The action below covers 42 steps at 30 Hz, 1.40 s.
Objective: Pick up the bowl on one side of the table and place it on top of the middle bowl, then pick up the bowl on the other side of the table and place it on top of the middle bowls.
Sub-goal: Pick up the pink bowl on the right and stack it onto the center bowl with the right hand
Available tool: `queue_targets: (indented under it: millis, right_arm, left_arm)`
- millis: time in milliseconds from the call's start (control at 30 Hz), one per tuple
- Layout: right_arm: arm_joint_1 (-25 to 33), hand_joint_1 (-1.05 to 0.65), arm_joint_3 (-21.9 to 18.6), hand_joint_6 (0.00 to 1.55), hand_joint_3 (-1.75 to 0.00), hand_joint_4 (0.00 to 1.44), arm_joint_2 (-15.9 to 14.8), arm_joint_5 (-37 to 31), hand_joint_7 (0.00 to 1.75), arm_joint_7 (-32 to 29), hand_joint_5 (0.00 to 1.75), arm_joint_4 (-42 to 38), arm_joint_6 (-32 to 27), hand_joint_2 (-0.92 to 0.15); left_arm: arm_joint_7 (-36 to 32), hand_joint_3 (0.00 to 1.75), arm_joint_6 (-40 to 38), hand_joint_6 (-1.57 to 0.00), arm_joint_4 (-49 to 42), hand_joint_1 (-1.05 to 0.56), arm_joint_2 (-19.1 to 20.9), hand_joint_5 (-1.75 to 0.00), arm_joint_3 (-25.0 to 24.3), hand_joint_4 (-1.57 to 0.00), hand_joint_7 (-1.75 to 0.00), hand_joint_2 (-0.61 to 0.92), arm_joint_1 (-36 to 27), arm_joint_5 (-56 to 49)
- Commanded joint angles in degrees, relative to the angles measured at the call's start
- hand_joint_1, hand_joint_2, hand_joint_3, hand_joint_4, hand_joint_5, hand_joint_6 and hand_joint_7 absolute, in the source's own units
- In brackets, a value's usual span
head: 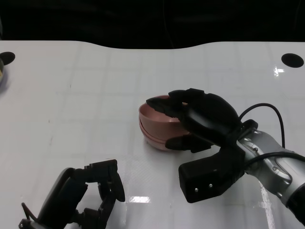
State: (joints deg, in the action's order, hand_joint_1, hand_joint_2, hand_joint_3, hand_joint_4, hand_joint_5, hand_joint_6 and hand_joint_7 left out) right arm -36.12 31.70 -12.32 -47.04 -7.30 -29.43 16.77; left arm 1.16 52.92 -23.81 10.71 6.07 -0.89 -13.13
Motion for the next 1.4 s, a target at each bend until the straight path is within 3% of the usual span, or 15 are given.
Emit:
queue_targets:
  millis: [33,267,667,1300,1400]
  right_arm:
    - [1.67,-0.86,-1.15,0.18,-0.53,0.18,-1.65,0.34,0.0,0.82,0.02,3.69,-1.12,-0.92]
    - [4.55,-0.85,-0.66,0.18,-0.52,0.18,-2.92,-0.51,0.01,2.19,0.03,8.51,-2.88,-0.92]
    - [7.82,-0.82,0.43,0.22,-0.47,0.19,-2.91,-1.03,0.02,2.0,0.04,6.61,-2.14,-0.92]
    - [6.17,-0.8,1.22,0.12,-0.42,0.15,-1.54,-1.87,0.0,-2.13,0.04,-0.55,0.01,-0.92]
    - [6.43,-0.79,0.57,0.09,-0.42,0.11,-0.97,-1.86,0.0,-7.01,0.03,-1.03,1.76,-0.92]
  left_arm:
    - [0.23,1.56,0.22,-0.85,0.15,0.01,0.63,-1.67,-0.18,-0.9,-1.46,0.25,0.06,0.24]
    - [0.05,1.56,0.16,-0.85,0.13,-0.01,0.76,-1.67,-0.24,-0.9,-1.47,0.25,0.06,-0.15]
    - [0.32,1.54,0.16,-0.84,0.04,-0.02,0.85,-1.68,-0.24,-0.89,-1.47,0.25,-0.01,0.32]
    - [0.27,1.54,0.28,-0.84,0.02,-0.03,0.95,-1.69,-0.26,-0.88,-1.46,0.25,0.03,0.24]
    - [0.2,1.54,0.06,-0.84,0.1,-0.03,0.91,-1.68,-0.28,-0.88,-1.46,0.25,0.03,0.13]
